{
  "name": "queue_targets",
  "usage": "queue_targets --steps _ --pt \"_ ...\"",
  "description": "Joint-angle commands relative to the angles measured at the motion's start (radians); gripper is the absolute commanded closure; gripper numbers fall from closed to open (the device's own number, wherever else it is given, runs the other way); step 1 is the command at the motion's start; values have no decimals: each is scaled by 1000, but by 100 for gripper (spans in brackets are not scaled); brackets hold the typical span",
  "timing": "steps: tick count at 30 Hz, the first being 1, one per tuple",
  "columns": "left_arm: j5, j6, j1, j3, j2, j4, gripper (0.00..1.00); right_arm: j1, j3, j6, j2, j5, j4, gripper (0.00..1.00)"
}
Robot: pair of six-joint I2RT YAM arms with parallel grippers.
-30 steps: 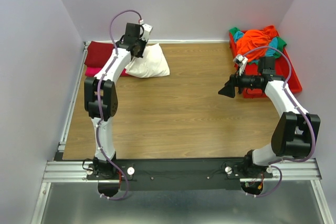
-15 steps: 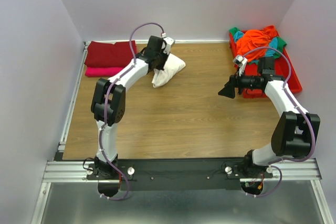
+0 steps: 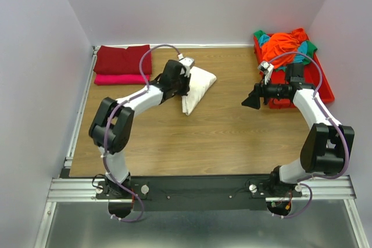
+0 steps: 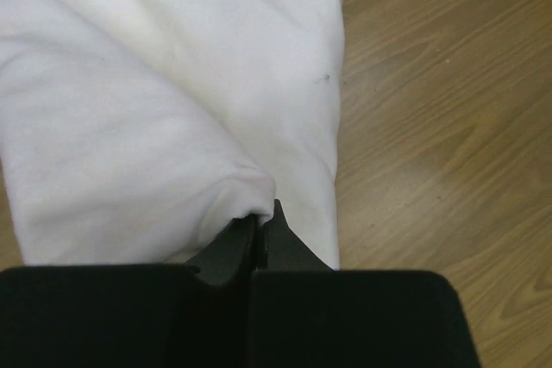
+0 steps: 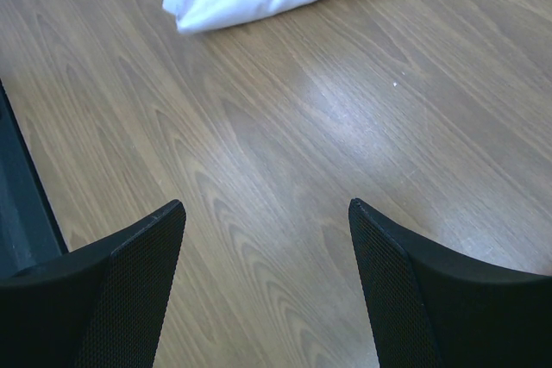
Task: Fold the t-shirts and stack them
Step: Neatly place the folded tshirt to the corner
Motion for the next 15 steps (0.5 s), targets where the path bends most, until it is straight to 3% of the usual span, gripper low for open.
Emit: queue_targets --steps 1,7,12,15 --pt "30 -179 4 -176 -147 172 100 -5 4 -22 7 -24 -20 17" --pt "21 -405 53 -477 -375 341 100 -7 6 -31 9 -28 -31 17" --pt "97 -588 201 -721 -506 456 100 -5 7 -38 6 -33 -39 17" --pt "127 -647 231 -790 -561 457 100 -5 9 -41 6 -36 -40 17"
